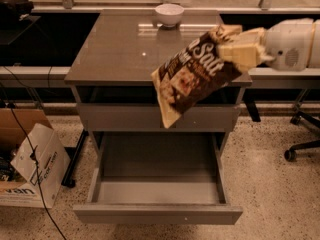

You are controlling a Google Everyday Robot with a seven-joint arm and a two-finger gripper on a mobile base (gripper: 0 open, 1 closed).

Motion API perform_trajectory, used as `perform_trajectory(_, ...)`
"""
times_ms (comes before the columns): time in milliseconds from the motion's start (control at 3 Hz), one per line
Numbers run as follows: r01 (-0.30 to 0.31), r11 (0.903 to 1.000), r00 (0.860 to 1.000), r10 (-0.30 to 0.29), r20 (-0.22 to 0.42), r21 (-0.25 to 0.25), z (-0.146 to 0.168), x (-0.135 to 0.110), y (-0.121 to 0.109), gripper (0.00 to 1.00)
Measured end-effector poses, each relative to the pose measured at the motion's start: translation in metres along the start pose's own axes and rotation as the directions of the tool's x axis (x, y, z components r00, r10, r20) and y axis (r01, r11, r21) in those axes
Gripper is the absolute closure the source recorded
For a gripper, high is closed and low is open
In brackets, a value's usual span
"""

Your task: Pick brown chip bag from middle drawer and place on counter

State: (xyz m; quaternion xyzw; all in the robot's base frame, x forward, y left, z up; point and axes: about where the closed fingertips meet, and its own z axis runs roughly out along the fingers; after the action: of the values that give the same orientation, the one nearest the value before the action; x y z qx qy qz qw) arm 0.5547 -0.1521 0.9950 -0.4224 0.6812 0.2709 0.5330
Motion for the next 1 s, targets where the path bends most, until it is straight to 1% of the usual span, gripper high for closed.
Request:
perform_trajectory(333,-0.015,0.9969,0.999,0.012,0.048,0.077,-0.001,-0.050,-0.063,1.00)
perform_trajectory(667,-0.015,0.9969,0.999,0.012,0.048,0.077,-0.001,-0.050,-0.063,1.00)
perform_trajectory(1000,-0.033,0.9942,0.996,0.023,0.089,0.103,0.012,-0.048,-0.071,1.00)
